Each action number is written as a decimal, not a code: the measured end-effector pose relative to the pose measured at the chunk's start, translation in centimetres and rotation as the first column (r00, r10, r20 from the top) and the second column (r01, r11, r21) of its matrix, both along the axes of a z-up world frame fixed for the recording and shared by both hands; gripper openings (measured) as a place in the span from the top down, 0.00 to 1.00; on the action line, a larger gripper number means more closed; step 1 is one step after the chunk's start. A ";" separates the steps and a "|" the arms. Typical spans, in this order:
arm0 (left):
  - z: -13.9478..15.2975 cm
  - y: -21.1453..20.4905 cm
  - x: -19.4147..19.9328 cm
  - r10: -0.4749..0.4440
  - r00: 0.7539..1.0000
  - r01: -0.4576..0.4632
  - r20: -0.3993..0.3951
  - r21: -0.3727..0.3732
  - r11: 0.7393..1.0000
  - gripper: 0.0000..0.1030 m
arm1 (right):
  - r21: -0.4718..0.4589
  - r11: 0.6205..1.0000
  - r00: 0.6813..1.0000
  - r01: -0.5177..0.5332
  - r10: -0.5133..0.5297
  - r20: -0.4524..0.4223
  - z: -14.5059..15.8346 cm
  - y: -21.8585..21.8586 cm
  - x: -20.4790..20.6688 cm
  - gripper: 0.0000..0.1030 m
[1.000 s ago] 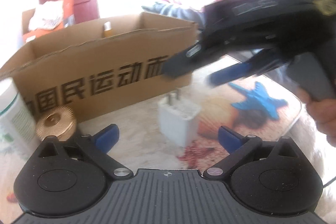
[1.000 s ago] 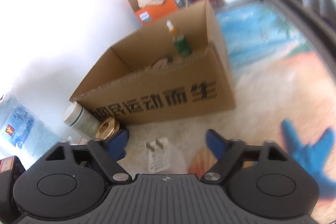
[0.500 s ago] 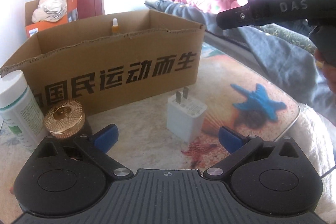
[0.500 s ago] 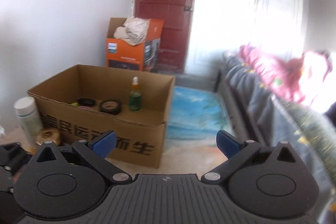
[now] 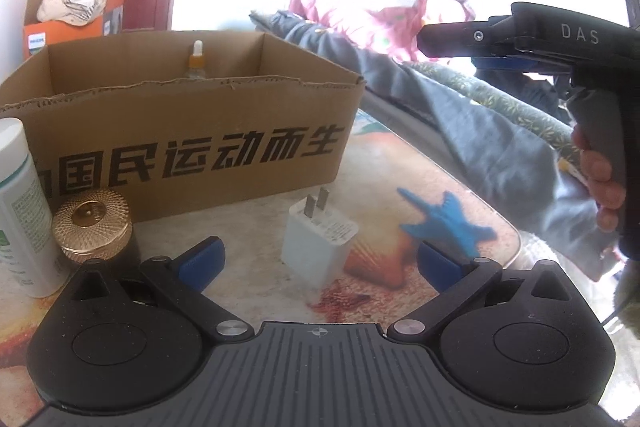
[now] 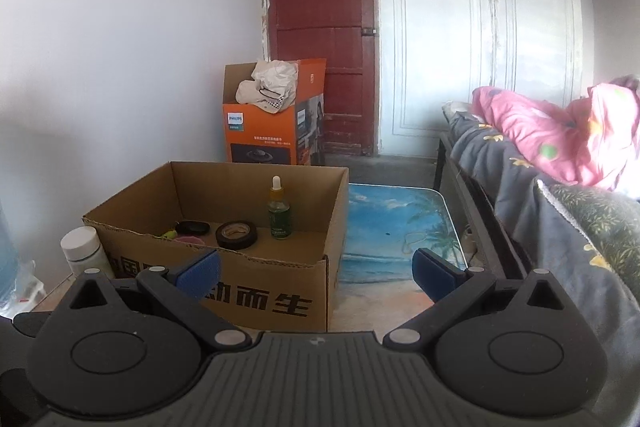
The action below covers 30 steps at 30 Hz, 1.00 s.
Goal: Organize rigid objects
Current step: 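Grasp the white plug charger with the right gripper and lift it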
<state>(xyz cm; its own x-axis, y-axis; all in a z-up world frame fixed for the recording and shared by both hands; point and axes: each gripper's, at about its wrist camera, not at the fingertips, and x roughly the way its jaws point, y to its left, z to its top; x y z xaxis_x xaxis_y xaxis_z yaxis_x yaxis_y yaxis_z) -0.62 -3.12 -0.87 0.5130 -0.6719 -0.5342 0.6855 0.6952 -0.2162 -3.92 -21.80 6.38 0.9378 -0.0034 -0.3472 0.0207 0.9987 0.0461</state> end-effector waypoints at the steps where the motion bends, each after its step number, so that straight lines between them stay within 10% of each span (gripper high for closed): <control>1: 0.0 0.0 0.1 0.000 1.000 0.000 -0.007 -0.005 1.000 0.00 | 0.011 1.000 1.000 -0.005 0.005 -0.001 0.0 -0.1 0.0 0.00; 10: -1.1 -1.5 0.2 0.021 0.998 -0.026 0.054 0.091 0.996 0.00 | 0.270 0.958 0.989 -0.092 0.120 -0.087 -2.7 -0.2 1.6 0.00; 17: -2.3 -3.5 -0.3 -0.014 0.990 -0.013 0.143 0.182 0.983 0.03 | 0.284 0.950 0.964 -0.129 0.188 -0.189 -5.1 1.5 3.0 0.05; 30: -3.3 -4.5 0.9 -0.033 0.991 0.009 0.132 0.179 0.984 0.37 | 0.323 0.934 0.901 -0.153 0.266 -0.343 -8.3 2.8 5.7 0.46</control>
<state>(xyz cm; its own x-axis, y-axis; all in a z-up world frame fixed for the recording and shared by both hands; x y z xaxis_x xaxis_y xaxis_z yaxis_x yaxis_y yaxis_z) 0.23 -7.65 -4.12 0.5748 -0.5838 -0.5733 0.7145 0.6997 0.0039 1.75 -18.98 -1.93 0.7040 0.3294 -0.6292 -0.1157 0.9273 0.3560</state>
